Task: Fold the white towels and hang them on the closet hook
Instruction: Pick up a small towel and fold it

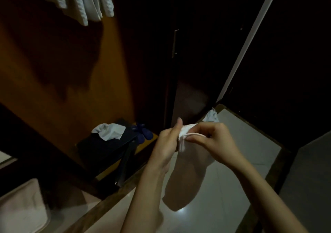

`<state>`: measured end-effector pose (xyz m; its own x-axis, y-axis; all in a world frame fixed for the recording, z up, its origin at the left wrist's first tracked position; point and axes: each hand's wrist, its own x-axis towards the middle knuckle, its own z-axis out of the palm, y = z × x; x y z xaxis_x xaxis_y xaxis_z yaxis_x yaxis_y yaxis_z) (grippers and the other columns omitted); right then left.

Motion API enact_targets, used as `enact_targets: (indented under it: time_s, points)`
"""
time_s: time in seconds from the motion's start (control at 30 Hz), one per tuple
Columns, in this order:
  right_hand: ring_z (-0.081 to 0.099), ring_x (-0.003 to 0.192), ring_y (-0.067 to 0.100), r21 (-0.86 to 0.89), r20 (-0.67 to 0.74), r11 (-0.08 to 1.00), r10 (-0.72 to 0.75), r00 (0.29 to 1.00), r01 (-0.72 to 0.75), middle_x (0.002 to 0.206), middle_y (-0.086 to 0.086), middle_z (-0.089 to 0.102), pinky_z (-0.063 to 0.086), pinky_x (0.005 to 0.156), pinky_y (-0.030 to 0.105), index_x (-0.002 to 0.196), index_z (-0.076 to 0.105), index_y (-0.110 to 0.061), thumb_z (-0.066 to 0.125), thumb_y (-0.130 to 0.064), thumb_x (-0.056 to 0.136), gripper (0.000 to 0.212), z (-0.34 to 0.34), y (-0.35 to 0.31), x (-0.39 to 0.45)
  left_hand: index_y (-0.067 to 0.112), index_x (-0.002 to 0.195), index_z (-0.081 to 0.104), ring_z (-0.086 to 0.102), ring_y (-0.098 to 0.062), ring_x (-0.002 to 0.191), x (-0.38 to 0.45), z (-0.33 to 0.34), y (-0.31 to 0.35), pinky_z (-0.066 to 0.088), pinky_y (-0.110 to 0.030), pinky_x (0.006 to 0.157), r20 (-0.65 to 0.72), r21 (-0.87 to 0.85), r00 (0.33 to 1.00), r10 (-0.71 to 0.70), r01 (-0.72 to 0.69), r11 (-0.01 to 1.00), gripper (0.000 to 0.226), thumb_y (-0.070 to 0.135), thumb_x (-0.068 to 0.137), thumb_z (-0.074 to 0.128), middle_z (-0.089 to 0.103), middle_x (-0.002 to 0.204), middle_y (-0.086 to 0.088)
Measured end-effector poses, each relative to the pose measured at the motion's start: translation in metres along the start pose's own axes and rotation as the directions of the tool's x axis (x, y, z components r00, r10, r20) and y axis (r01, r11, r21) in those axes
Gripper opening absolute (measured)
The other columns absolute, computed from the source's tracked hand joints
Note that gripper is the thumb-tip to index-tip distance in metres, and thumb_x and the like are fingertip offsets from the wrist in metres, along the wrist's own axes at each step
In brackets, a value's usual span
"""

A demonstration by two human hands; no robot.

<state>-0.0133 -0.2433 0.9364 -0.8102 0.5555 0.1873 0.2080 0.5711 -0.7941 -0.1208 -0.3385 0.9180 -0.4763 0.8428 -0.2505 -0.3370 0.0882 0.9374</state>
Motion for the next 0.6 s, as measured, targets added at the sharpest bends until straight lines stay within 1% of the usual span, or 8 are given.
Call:
enact_targets:
  time_s: [0.1,0.17,0.23,0.37,0.4,0.47,0.53,0.6]
  points:
    - [0.066,0.073,-0.002,0.033,0.021,0.999,-0.004,1.0,0.003,0.075,-0.013,0.071,0.05,0.066,0.013,0.078,0.069,-0.03,0.072,-0.024,0.079,0.007,-0.01,0.012,0.021,0.012,0.108,0.068,0.068,-0.02,0.097,0.02,0.002,0.003,0.051,-0.031,0.085,0.037,-0.065,0.998,-0.051,0.053,0.996,0.066,0.053,0.096,0.018,0.071,0.102,-0.016]
    - [0.065,0.072,-0.002,0.035,0.033,0.999,0.008,0.999,-0.009,0.074,-0.012,0.07,0.05,0.066,0.014,0.077,0.068,-0.032,0.071,-0.023,0.08,0.01,-0.013,0.02,0.035,0.014,0.11,0.067,0.066,-0.023,0.104,0.032,0.001,0.006,0.047,-0.036,0.093,0.068,-0.093,0.997,-0.042,0.049,0.995,0.068,0.056,0.094,0.016,0.07,0.106,-0.016]
    - [0.064,0.069,-0.003,0.049,0.039,0.998,0.029,0.999,-0.031,0.07,-0.012,0.069,0.048,0.064,0.011,0.074,0.067,-0.034,0.072,-0.023,0.08,0.013,-0.016,0.025,0.052,0.019,0.105,0.069,0.067,-0.02,0.101,0.045,-0.001,0.009,0.049,-0.032,0.089,0.07,-0.05,0.997,-0.015,0.019,0.999,0.061,0.057,0.088,0.024,0.071,0.105,-0.013]
    - [0.066,0.07,0.0,0.126,0.041,0.984,0.122,0.992,-0.127,0.071,-0.011,0.071,0.048,0.063,0.011,0.069,0.07,-0.029,0.073,-0.024,0.079,0.011,-0.017,0.034,0.085,0.014,0.101,0.068,0.07,-0.006,0.081,0.074,-0.008,0.013,0.052,-0.015,0.064,0.134,-0.052,0.989,0.064,-0.058,0.997,0.044,0.044,0.087,0.039,0.074,0.086,-0.002]
    - [0.068,0.071,0.005,0.156,0.03,0.974,0.159,0.987,-0.162,0.071,-0.007,0.072,0.05,0.064,0.016,0.068,0.07,-0.027,0.073,-0.025,0.078,0.011,-0.016,0.036,0.093,0.013,0.103,0.066,0.069,-0.005,0.084,0.08,-0.009,0.015,0.051,-0.013,0.067,0.157,-0.061,0.984,0.089,-0.081,0.995,0.039,0.039,0.089,0.04,0.074,0.087,0.001]
    - [0.068,0.069,0.014,0.182,-0.003,0.96,0.216,0.976,-0.211,0.068,0.0,0.071,0.052,0.065,0.026,0.067,0.071,-0.023,0.074,-0.027,0.077,0.011,-0.015,0.039,0.109,0.009,0.11,0.064,0.065,-0.01,0.104,0.093,-0.011,0.02,0.051,-0.019,0.087,0.184,-0.053,0.97,0.158,-0.151,0.987,0.032,0.024,0.095,0.041,0.072,0.104,-0.002]
    - [0.062,0.056,0.005,0.166,-0.024,0.963,0.218,0.976,-0.211,0.056,-0.005,0.066,0.047,0.058,0.018,0.065,0.07,-0.021,0.075,-0.025,0.076,0.012,-0.012,0.041,0.124,0.001,0.116,0.061,0.057,-0.015,0.118,0.106,-0.013,0.022,0.041,-0.03,0.105,0.177,-0.031,0.961,0.215,-0.212,0.977,0.031,0.012,0.098,0.039,0.065,0.119,-0.009]
    - [0.05,0.046,-0.003,0.104,-0.044,0.978,0.184,0.982,-0.179,0.046,-0.012,0.055,0.036,0.05,0.008,0.064,0.068,-0.022,0.077,-0.026,0.075,0.015,-0.01,0.043,0.136,-0.004,0.118,0.059,0.055,-0.016,0.121,0.119,-0.017,0.023,0.037,-0.032,0.109,0.165,-0.029,0.959,0.231,-0.229,0.973,0.031,0.007,0.098,0.037,0.063,0.122,-0.012]
